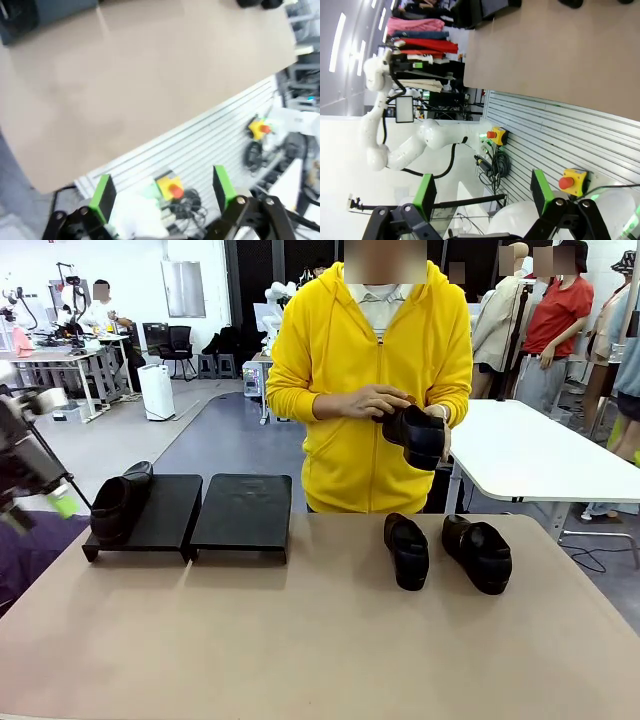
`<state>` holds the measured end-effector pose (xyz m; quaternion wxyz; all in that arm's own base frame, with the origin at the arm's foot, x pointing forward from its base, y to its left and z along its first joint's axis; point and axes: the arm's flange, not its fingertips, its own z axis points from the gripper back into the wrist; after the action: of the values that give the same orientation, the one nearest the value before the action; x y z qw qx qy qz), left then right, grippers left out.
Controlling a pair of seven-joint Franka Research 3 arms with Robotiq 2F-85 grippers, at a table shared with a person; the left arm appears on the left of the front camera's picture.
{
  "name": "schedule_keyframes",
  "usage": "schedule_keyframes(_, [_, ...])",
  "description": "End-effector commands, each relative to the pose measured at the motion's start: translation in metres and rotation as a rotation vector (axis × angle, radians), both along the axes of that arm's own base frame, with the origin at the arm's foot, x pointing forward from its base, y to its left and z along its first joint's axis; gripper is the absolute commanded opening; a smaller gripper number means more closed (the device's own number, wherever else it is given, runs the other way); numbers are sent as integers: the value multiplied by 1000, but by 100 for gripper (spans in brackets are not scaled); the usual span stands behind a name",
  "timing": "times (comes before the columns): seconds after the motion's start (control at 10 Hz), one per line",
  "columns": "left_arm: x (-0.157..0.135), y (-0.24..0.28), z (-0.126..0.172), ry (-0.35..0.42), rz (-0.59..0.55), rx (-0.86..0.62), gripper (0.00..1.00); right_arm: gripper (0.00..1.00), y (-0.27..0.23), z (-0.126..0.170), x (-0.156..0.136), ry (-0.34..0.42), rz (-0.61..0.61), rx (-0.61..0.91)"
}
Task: Organize the shoes by placing them on the stand.
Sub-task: Place the Shoe from the middle of the table onto the Shoes Stand, then pick up one Shoe and place it in the middle of the table.
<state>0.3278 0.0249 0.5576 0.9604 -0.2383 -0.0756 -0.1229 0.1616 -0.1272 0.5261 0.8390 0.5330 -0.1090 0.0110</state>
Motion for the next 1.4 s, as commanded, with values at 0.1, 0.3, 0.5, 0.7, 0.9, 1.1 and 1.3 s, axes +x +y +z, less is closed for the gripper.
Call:
schedule_keyframes(0.1, [-96, 30, -31, -99, 301, -128, 100, 100, -1, 4, 0, -32, 6, 20])
schedule_keyframes(0.3, [-66, 30, -29, -13, 189, -103, 100, 100, -1, 4, 0, -32, 6, 20])
schedule_keyframes(0.5, [-66, 30, -29, -13, 189, -103, 100, 100, -1, 4, 0, -32, 6, 20])
schedule_keyframes(0.7, [-66, 30, -29, -13, 189, -103, 100, 100, -1, 4, 0, -32, 6, 20])
schedule_keyframes(0.9, [-66, 30, -29, -13, 189, -103, 100, 100, -1, 4, 0, -32, 6, 20])
schedule_keyframes(1.1, [-66, 30, -29, -13, 189, -103, 100, 100, -1, 4, 0, -32, 6, 20])
schedule_keyframes(1.3, [-66, 30, -29, -13, 189, -103, 100, 100, -1, 4, 0, -32, 6, 20])
